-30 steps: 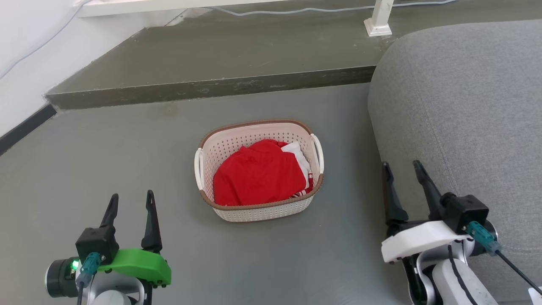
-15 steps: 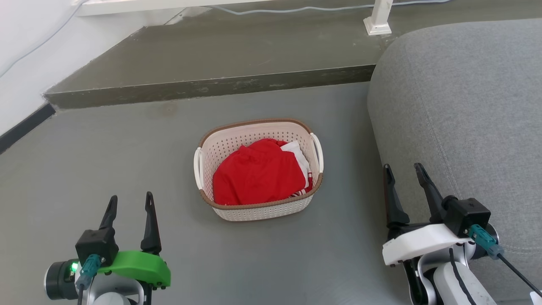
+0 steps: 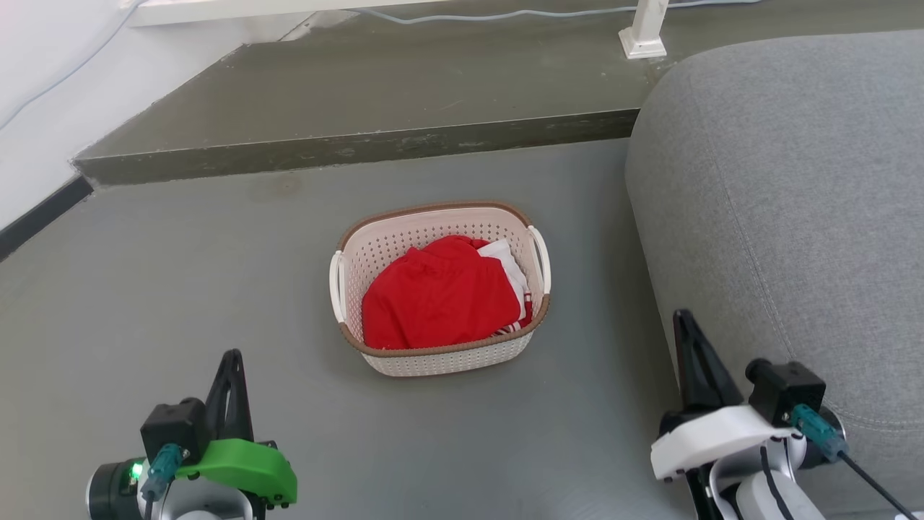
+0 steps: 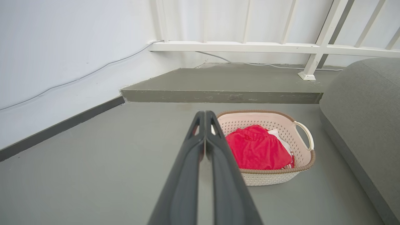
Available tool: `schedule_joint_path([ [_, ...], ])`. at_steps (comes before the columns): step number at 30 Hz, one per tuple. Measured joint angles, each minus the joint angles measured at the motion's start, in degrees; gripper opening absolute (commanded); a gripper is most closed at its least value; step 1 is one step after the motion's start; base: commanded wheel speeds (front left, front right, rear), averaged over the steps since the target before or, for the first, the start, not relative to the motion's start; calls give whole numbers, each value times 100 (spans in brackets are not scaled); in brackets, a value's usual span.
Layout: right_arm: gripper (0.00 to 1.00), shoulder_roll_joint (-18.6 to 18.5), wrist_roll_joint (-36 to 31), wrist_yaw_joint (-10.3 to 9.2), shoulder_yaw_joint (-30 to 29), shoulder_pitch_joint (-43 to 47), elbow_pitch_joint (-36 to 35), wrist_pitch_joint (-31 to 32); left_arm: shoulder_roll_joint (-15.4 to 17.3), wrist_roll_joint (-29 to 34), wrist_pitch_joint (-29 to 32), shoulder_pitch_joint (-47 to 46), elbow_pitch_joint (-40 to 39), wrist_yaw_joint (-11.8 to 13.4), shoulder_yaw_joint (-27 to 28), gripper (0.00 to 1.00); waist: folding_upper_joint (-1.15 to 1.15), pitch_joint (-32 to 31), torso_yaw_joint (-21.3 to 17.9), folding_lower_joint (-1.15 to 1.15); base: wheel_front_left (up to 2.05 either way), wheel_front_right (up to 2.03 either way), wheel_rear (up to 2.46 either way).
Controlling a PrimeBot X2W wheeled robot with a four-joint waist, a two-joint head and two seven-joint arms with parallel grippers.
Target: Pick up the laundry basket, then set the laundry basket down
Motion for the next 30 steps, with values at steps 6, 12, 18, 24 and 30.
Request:
schedule_joint_path([
  [6,0,2,233,16,46,140,-121,0,-5,-207,48,23,30,-32,48,0,0,-13,-1,0,0,0,0],
  [12,0,3,637,73,48,242,-246,0,-10,-602,157,23,38,-109,127,0,0,-54,-1,0,0,0,0],
  [18,0,4,1179,110,-76,244,-293,27,-21,-1179,296,23,43,-188,197,0,0,-81,3,0,0,0,0],
  [24,0,1,1757,154,-249,237,-292,147,-43,-1661,410,23,42,-259,287,0,0,-116,10,0,0,0,0],
  [30,0,-41,2194,186,-363,232,-290,254,-64,-2036,541,23,42,-352,359,0,0,-145,15,0,0,0,0],
])
